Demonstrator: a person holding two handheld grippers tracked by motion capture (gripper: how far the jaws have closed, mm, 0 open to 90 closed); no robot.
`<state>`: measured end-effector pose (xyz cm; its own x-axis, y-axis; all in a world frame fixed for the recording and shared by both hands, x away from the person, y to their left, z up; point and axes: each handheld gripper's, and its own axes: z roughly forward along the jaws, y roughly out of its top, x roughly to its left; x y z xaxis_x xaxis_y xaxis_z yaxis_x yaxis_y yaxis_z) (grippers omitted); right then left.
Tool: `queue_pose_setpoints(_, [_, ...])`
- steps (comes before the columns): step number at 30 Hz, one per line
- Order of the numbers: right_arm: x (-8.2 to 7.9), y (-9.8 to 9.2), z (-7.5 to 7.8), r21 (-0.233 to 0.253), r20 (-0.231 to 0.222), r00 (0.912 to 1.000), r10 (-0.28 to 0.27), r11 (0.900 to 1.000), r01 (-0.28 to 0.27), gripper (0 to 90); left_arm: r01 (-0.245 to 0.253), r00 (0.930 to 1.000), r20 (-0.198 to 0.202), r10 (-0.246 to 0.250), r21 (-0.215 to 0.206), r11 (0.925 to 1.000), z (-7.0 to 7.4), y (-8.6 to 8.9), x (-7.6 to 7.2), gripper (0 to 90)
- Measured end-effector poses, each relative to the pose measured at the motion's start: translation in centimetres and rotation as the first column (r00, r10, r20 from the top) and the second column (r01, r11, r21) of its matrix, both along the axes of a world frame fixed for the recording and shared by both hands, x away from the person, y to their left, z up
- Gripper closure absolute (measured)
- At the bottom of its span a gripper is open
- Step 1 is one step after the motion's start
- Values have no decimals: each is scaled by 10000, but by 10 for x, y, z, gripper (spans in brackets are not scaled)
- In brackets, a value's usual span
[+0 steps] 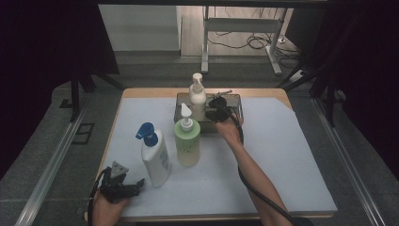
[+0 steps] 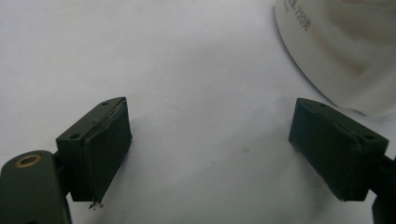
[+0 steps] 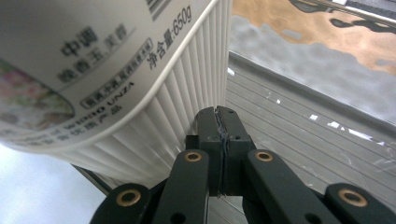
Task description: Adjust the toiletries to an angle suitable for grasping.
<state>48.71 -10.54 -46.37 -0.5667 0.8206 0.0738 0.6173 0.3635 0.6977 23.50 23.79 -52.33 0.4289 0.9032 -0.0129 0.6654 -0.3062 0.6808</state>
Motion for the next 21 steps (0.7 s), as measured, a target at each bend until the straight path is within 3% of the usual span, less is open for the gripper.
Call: queue_pose_setpoints(21, [1,17,1,291,-218,9995,216,9994,-209,891,4,10000,2,-4,6,10000,0,0,0,128])
